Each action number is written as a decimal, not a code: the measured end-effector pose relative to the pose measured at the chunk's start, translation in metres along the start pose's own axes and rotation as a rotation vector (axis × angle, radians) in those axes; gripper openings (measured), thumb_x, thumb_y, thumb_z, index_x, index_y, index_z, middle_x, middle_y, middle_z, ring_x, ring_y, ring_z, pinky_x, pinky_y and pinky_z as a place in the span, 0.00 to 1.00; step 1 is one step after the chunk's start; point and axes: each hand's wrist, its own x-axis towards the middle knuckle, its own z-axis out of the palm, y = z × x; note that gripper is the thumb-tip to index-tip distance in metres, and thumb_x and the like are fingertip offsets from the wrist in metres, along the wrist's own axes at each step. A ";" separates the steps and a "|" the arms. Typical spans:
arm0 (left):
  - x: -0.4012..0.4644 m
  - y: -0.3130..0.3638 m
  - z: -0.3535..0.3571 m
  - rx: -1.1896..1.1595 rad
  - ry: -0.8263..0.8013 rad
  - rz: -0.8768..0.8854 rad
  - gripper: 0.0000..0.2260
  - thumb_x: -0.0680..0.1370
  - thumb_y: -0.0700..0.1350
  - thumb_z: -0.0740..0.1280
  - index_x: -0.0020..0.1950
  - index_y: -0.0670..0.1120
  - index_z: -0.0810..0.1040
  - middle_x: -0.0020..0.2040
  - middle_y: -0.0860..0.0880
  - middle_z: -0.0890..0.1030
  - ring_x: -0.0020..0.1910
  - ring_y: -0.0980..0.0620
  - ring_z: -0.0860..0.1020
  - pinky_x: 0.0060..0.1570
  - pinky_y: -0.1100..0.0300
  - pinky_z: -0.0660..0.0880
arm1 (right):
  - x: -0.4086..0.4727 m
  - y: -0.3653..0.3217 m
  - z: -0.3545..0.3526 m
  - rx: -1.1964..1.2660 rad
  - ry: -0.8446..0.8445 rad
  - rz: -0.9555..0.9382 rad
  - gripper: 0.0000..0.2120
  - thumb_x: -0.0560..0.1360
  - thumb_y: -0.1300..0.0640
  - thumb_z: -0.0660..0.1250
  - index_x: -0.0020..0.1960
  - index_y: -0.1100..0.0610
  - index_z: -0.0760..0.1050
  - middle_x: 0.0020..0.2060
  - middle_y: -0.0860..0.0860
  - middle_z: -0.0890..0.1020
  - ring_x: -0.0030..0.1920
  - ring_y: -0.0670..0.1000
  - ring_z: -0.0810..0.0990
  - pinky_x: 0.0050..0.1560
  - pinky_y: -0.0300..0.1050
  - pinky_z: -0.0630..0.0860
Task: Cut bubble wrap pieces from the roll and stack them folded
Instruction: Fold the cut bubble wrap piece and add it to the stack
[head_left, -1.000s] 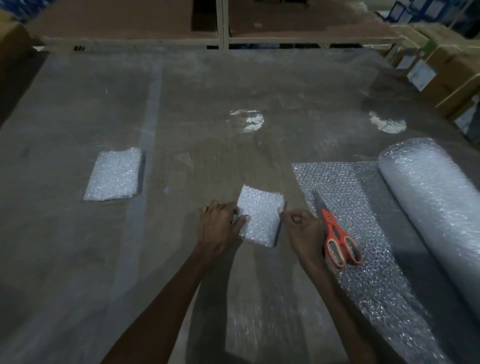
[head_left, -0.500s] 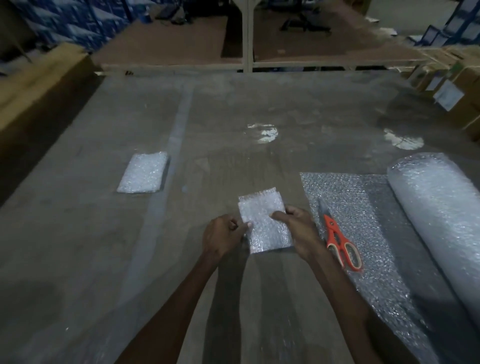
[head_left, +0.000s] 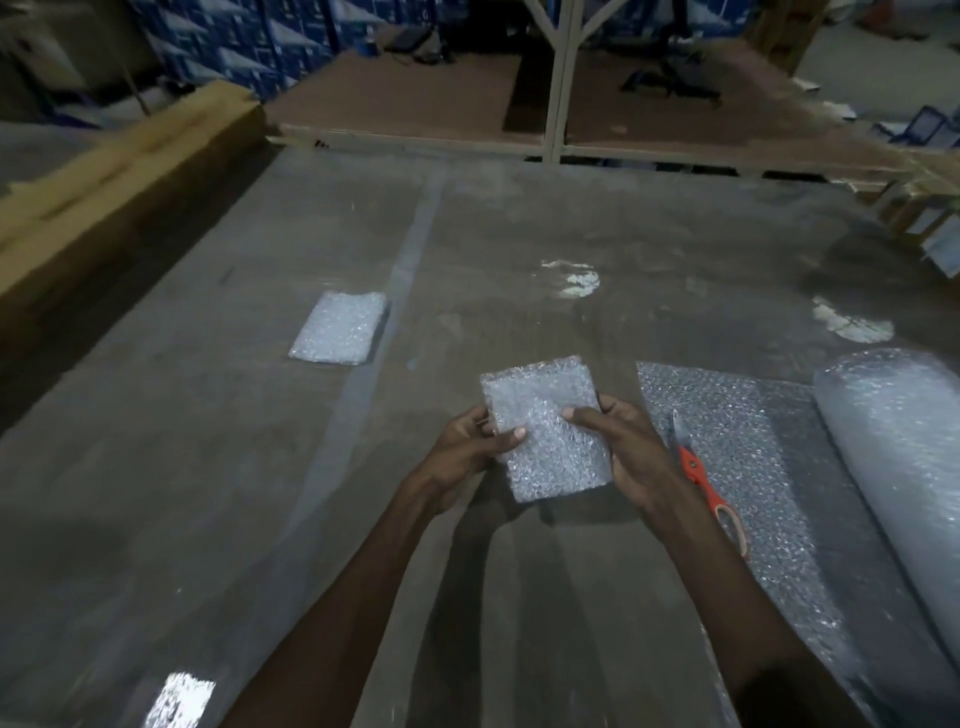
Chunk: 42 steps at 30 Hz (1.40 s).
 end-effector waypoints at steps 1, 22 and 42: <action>0.002 0.001 -0.004 0.013 0.031 0.016 0.16 0.75 0.34 0.72 0.62 0.42 0.78 0.55 0.46 0.85 0.52 0.48 0.84 0.47 0.56 0.81 | 0.002 0.001 0.003 -0.003 0.022 -0.002 0.18 0.74 0.63 0.73 0.62 0.66 0.79 0.56 0.63 0.85 0.56 0.62 0.84 0.57 0.59 0.81; 0.057 0.102 -0.237 0.157 0.313 0.052 0.06 0.72 0.38 0.77 0.45 0.37 0.83 0.37 0.49 0.83 0.35 0.55 0.78 0.36 0.62 0.76 | 0.124 0.018 0.212 -0.141 0.262 0.064 0.07 0.73 0.65 0.76 0.50 0.62 0.80 0.49 0.60 0.87 0.48 0.57 0.86 0.51 0.51 0.83; 0.161 0.126 -0.357 0.636 0.602 0.020 0.09 0.67 0.49 0.81 0.35 0.47 0.84 0.36 0.49 0.85 0.38 0.50 0.83 0.42 0.54 0.80 | 0.272 0.045 0.281 -0.287 0.414 0.125 0.09 0.70 0.66 0.79 0.44 0.61 0.79 0.42 0.58 0.86 0.34 0.48 0.82 0.33 0.38 0.80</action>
